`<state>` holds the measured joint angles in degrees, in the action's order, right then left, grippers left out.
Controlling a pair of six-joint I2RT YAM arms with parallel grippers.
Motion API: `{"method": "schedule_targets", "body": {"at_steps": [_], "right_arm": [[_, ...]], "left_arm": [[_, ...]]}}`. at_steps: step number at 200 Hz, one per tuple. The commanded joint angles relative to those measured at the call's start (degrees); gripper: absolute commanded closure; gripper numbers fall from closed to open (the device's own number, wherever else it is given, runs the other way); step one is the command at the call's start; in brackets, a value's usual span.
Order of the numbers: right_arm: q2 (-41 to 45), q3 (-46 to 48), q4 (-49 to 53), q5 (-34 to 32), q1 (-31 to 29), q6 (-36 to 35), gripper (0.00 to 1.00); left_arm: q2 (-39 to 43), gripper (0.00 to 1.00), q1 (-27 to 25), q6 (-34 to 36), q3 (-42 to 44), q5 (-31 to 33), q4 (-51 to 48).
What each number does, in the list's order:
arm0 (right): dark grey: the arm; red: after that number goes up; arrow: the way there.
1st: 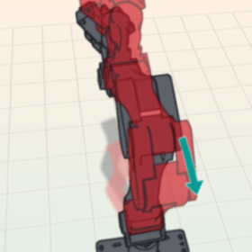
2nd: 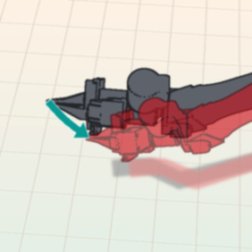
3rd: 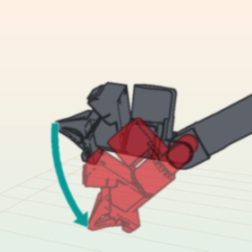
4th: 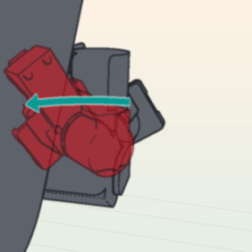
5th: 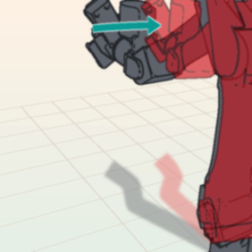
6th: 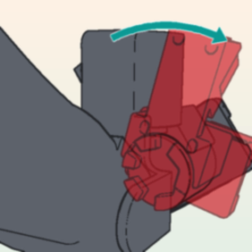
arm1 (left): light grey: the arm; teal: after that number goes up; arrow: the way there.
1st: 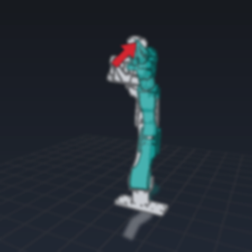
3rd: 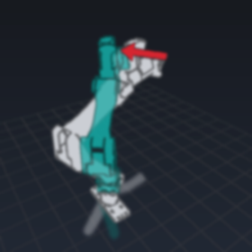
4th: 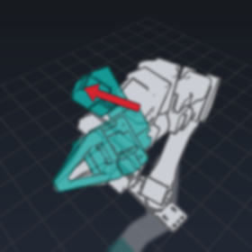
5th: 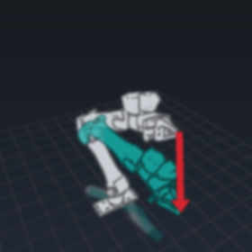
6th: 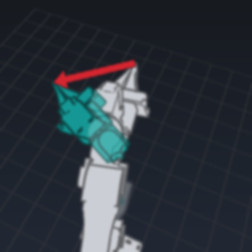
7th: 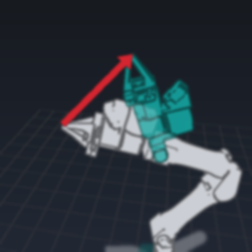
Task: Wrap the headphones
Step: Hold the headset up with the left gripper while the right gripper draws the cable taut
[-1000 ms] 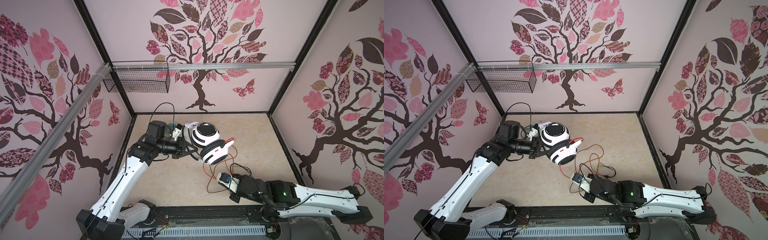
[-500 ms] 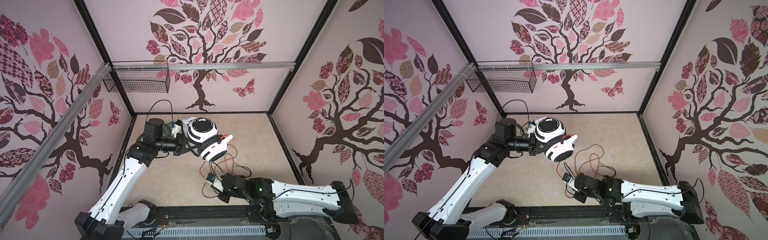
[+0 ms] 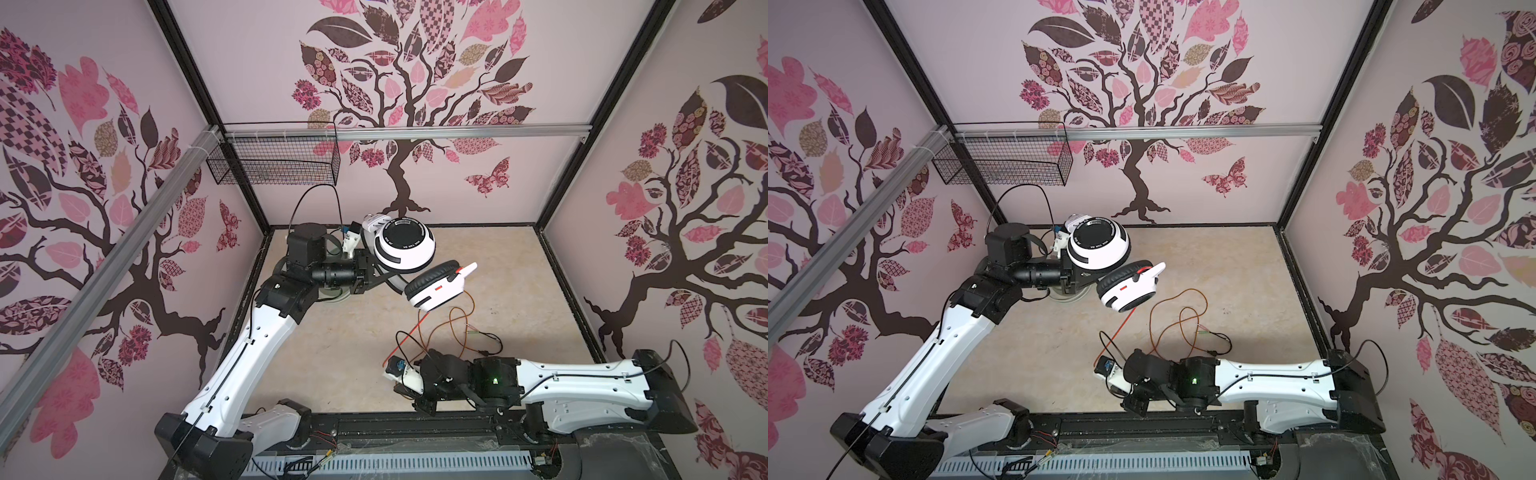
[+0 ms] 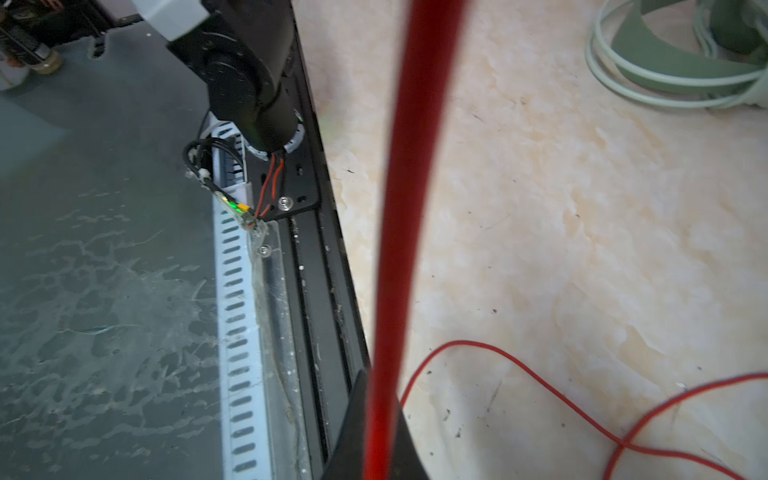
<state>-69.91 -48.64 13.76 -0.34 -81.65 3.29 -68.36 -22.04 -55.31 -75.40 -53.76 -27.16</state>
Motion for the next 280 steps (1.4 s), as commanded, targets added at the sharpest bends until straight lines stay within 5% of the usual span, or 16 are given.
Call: {"method": "schedule_targets", "body": {"at_steps": [1, 31, 134, 204, 280], "right_arm": [[-2.76, -2.03, 1.89, 0.85, -1.67, 0.54, 1.00], [-3.64, -3.28, 2.07, -0.30, -1.74, 0.71, 1.00], [-5.12, -4.28, 5.09, -0.96, 7.83, -2.43, 1.00], [-5.47, -2.08, 7.20, -0.10, 11.99, -1.70, 1.00], [1.58, 4.39, 9.49, 0.13, 19.74, -1.09, 1.00]], "left_arm": [[-0.73, 1.00, 0.33, 0.63, -4.61, 6.97, -1.22], [-0.50, 1.00, 0.34, 1.79, -5.13, 11.74, -4.37], [-0.72, 1.00, 0.33, -8.15, 0.74, -8.64, 6.58], [-1.01, 1.00, 0.33, -3.14, -0.47, -14.12, 0.03], [-0.55, 1.00, 0.59, 6.73, -2.90, -13.22, -13.87]]}}
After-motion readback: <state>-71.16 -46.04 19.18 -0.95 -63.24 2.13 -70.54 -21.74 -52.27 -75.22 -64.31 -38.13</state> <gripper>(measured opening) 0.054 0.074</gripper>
